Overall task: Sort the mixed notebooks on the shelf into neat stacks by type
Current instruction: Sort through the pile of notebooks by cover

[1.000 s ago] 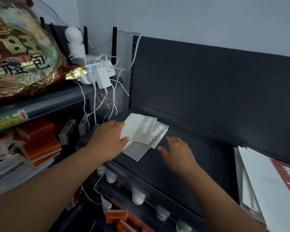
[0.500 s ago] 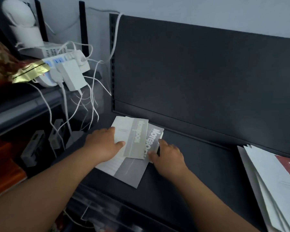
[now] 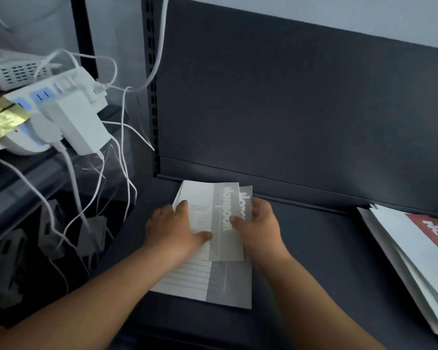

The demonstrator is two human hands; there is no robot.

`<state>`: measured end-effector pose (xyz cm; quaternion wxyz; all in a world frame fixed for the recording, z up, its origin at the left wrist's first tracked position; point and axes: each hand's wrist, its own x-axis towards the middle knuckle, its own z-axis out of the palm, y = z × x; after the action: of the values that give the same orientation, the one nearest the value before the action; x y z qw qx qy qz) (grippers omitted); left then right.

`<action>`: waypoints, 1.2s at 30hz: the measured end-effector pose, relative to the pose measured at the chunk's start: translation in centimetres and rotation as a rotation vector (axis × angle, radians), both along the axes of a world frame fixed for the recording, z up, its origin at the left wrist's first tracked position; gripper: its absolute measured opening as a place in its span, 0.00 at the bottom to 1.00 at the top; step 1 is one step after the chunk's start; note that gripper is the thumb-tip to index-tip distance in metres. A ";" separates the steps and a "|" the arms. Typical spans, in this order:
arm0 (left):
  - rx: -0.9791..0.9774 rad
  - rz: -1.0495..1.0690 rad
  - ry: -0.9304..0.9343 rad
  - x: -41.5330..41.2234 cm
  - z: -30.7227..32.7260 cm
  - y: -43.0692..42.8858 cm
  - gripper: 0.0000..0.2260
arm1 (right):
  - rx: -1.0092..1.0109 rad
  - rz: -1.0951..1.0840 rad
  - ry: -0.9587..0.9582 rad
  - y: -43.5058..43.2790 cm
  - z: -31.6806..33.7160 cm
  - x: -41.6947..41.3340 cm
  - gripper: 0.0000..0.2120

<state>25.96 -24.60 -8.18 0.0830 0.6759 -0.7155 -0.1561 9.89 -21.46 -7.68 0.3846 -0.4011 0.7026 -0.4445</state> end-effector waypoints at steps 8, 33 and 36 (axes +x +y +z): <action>-0.031 0.048 0.267 0.4 -0.2 -1.1 0.38 | 0.073 -0.143 -0.196 -0.4 0.3 0.7 0.40; 0.183 0.506 0.864 5.5 1.9 -4.1 0.13 | 0.085 -0.336 -0.114 2.2 1.0 -9.3 0.13; 0.231 0.428 0.868 4.3 2.0 -3.5 0.12 | 0.002 -0.334 -0.195 2.5 1.8 -9.4 0.08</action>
<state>30.21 -28.14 -6.18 0.3282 0.6851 -0.4380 -0.4808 0.48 -18.93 -5.92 0.3723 -0.2336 0.7193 -0.5380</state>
